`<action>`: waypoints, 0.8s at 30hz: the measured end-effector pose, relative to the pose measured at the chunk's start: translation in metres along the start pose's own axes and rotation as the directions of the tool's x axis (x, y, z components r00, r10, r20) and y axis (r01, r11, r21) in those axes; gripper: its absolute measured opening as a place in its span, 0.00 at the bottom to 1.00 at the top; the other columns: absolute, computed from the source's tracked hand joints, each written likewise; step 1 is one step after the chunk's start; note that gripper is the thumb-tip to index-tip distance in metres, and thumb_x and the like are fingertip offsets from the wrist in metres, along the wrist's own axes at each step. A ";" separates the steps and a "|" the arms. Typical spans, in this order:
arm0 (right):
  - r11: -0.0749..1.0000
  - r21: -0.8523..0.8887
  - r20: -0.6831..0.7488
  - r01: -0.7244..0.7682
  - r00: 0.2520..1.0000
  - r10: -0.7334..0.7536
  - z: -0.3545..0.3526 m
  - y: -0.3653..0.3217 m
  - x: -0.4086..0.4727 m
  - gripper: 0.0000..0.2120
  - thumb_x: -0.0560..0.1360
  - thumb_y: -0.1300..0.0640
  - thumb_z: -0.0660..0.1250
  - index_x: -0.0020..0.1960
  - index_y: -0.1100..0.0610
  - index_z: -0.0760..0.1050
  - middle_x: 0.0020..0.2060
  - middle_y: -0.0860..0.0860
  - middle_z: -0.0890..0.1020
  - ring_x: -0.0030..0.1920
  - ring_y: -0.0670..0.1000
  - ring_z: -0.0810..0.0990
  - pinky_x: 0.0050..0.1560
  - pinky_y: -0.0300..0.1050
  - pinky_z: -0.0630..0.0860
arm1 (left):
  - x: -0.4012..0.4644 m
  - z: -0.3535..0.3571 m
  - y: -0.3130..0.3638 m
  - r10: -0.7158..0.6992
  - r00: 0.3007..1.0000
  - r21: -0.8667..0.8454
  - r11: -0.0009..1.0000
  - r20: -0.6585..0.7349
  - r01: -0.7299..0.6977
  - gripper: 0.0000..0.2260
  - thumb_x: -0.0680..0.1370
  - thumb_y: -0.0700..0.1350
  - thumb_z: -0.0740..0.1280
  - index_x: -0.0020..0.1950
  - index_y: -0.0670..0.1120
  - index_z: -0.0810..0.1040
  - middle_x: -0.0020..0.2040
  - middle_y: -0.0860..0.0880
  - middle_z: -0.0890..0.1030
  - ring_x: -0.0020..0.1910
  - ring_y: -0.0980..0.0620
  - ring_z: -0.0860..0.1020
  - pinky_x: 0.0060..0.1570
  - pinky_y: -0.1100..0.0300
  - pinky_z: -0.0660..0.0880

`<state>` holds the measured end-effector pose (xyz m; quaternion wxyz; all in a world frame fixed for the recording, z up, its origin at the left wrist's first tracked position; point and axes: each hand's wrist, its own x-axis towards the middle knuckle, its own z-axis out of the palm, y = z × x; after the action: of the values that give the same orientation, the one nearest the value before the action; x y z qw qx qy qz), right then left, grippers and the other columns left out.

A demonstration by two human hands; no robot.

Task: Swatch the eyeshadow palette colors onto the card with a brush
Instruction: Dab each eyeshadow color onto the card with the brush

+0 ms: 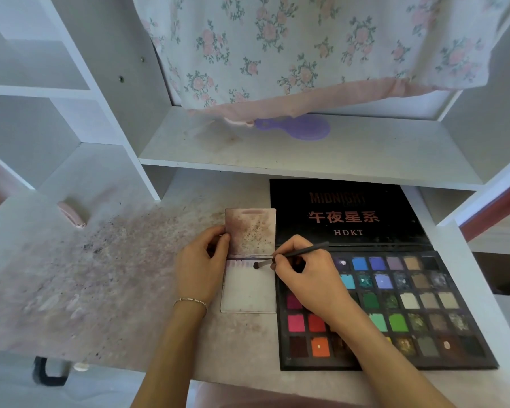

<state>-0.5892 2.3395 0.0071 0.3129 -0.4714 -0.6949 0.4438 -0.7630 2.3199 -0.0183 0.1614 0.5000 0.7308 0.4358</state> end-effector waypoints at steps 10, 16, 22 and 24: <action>1.000 -0.015 -0.010 0.003 1.000 -0.003 0.000 0.001 0.001 0.06 0.73 0.59 0.64 0.39 0.50 0.72 0.35 0.48 0.80 0.36 0.42 0.75 0.35 0.32 0.72 | 0.000 0.000 0.000 0.003 1.000 0.005 1.000 -0.006 -0.003 0.09 0.76 0.43 0.64 0.53 0.48 0.80 0.41 0.60 0.76 0.39 0.67 0.73 0.40 0.72 0.67; 0.999 -0.024 -0.014 0.028 1.000 -0.028 0.000 0.000 0.001 0.08 0.73 0.60 0.65 0.37 0.50 0.71 0.31 0.45 0.76 0.33 0.39 0.73 0.33 0.30 0.70 | 0.000 -0.001 0.001 0.001 1.000 0.005 1.000 -0.004 -0.001 0.08 0.76 0.43 0.64 0.53 0.49 0.80 0.41 0.60 0.77 0.39 0.67 0.73 0.40 0.72 0.68; 0.999 -0.031 -0.011 0.032 0.999 -0.032 0.000 0.002 0.001 0.07 0.73 0.60 0.65 0.38 0.51 0.72 0.32 0.45 0.77 0.35 0.39 0.74 0.35 0.31 0.71 | 0.000 0.000 0.002 -0.011 1.000 0.014 1.000 -0.003 0.011 0.09 0.76 0.43 0.64 0.54 0.49 0.80 0.41 0.61 0.76 0.38 0.69 0.72 0.39 0.75 0.66; 0.999 -0.037 -0.012 0.035 0.999 -0.036 0.000 0.002 0.001 0.07 0.73 0.59 0.64 0.38 0.50 0.72 0.33 0.45 0.77 0.36 0.39 0.74 0.36 0.31 0.71 | 0.000 0.000 0.002 -0.011 1.000 0.020 1.000 -0.001 0.011 0.09 0.76 0.44 0.64 0.54 0.49 0.80 0.42 0.61 0.76 0.39 0.69 0.72 0.39 0.75 0.66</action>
<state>-0.5891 2.3405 0.0056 0.3162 -0.4673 -0.7094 0.4223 -0.7622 2.3195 -0.0169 0.1586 0.4973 0.7379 0.4278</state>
